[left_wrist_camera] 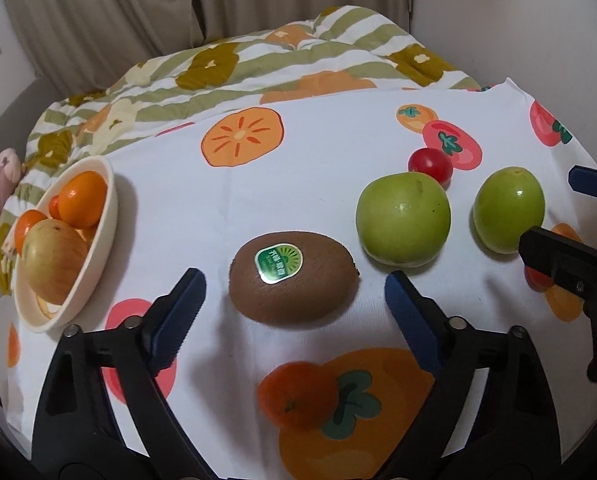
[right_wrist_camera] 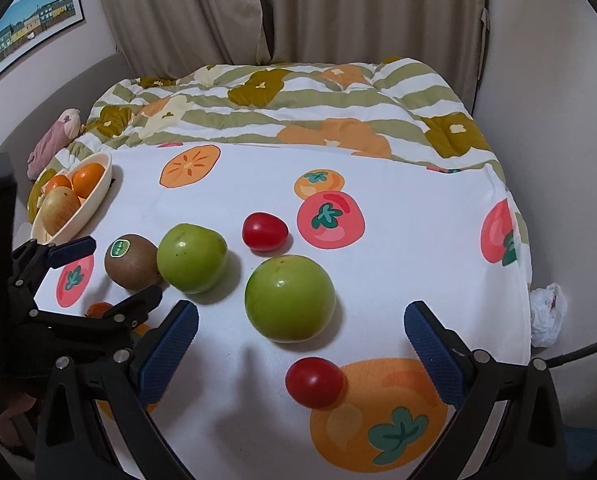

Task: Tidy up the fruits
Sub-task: 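Grasp the kiwi with the left tool while the right tool grasps the large green apple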

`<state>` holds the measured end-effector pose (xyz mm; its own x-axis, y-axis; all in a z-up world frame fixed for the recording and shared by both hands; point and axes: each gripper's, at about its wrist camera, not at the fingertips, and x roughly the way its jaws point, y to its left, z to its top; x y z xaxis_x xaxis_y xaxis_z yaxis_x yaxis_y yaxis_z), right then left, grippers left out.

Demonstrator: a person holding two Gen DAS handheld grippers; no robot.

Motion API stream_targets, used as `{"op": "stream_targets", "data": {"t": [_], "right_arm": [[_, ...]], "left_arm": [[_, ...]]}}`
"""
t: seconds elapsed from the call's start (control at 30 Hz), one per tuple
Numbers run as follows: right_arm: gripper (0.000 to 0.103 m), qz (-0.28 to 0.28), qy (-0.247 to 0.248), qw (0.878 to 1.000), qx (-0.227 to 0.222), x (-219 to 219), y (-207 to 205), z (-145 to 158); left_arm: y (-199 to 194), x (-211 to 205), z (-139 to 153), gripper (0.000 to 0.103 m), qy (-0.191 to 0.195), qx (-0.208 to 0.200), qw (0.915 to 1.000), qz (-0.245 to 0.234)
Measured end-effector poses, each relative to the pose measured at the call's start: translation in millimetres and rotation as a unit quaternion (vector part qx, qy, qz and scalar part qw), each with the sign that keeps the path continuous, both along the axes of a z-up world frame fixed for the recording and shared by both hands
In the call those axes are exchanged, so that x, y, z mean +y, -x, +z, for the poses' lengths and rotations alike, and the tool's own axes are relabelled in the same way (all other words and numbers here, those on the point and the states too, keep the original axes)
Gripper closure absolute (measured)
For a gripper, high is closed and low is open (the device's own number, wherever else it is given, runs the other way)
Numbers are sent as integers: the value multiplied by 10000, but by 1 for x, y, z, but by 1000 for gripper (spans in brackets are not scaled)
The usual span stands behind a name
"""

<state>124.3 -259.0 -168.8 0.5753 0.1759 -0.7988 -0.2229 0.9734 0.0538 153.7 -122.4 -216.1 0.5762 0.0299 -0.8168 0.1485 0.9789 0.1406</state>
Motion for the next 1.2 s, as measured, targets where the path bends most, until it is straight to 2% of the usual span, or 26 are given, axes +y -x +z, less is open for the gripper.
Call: {"op": "stream_targets", "data": {"t": [0.1, 0.2, 0.33, 0.5, 0.7, 0.83, 1.1, 1.2], "right_arm": [[1, 66, 86, 9999, 0, 3, -2, -4], [5, 114, 38, 9999, 103, 4, -5, -11], [14, 134, 3, 9997, 211, 5, -9, -18], [15, 99, -19, 9997, 230, 5, -13, -20], [25, 94, -29, 9996, 262, 6, -17, -23], [29, 89, -17, 9996, 274, 8, -20, -24], [50, 89, -25, 9993, 366, 9, -23, -29], [51, 97, 2, 9994, 345, 11, -22, -28]], "left_arm": [[-3, -1, -4, 17, 28, 62, 10000, -6], [-5, -2, -7, 19, 15, 87, 10000, 24], [-9, -1, -9, 29, -82, 88, 9999, 41], [-11, -1, -10, 30, -58, 131, 9999, -32], [-10, 4, -7, 31, 10, 180, 9998, -60], [-9, 8, -6, 31, 25, 179, 9998, -15], [-8, 14, 1, 31, 63, 79, 9999, 31], [-7, 14, 4, 31, 95, 46, 9999, 40]]}}
